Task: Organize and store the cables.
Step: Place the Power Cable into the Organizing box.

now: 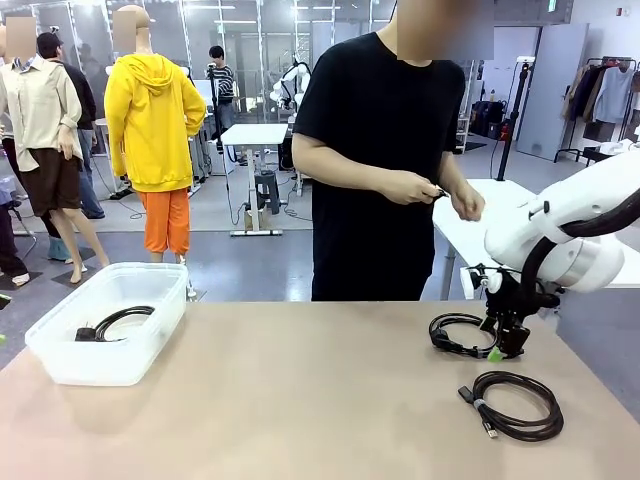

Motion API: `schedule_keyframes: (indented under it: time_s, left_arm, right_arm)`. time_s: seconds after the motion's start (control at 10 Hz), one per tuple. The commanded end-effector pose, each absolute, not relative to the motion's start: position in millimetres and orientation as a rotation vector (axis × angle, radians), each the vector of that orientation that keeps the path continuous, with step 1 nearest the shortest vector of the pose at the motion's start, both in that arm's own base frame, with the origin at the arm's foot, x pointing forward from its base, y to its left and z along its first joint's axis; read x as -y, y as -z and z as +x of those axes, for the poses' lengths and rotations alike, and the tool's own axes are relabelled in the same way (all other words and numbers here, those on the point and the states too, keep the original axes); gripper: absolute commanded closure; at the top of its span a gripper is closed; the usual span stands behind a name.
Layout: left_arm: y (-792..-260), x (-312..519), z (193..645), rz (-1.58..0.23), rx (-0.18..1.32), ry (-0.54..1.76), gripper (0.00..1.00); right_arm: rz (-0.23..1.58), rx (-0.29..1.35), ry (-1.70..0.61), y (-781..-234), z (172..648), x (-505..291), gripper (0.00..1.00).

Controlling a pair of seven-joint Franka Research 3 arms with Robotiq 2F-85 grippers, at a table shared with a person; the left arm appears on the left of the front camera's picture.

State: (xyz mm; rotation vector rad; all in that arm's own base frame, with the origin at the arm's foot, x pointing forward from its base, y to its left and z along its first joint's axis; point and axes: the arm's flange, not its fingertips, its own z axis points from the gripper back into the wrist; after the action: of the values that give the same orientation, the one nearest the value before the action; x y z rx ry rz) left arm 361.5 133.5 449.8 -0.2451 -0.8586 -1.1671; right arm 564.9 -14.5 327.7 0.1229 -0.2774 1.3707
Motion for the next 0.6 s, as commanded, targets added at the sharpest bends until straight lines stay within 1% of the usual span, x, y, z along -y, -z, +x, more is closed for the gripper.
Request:
schedule_keyframes:
  time_s: [0.0,0.4,0.5]
  left_arm:
    - [-450.7,-131.6,359.7,-0.243,0.856,1.154,0.07]
    - [-450.7,-131.6,359.7,-0.243,0.856,1.154,0.07]
    - [-450.7,-131.6,359.7,-0.243,0.856,1.154,0.07]
  right_arm:
    - [0.093,0.254,-1.341,-321.7,580.8,8.3,0.0]
    - [0.067,0.17,-1.359,-305.3,594.9,-5.1,0.0]
    - [0.057,0.148,-1.366,-301.7,597.7,-7.2,0.3]
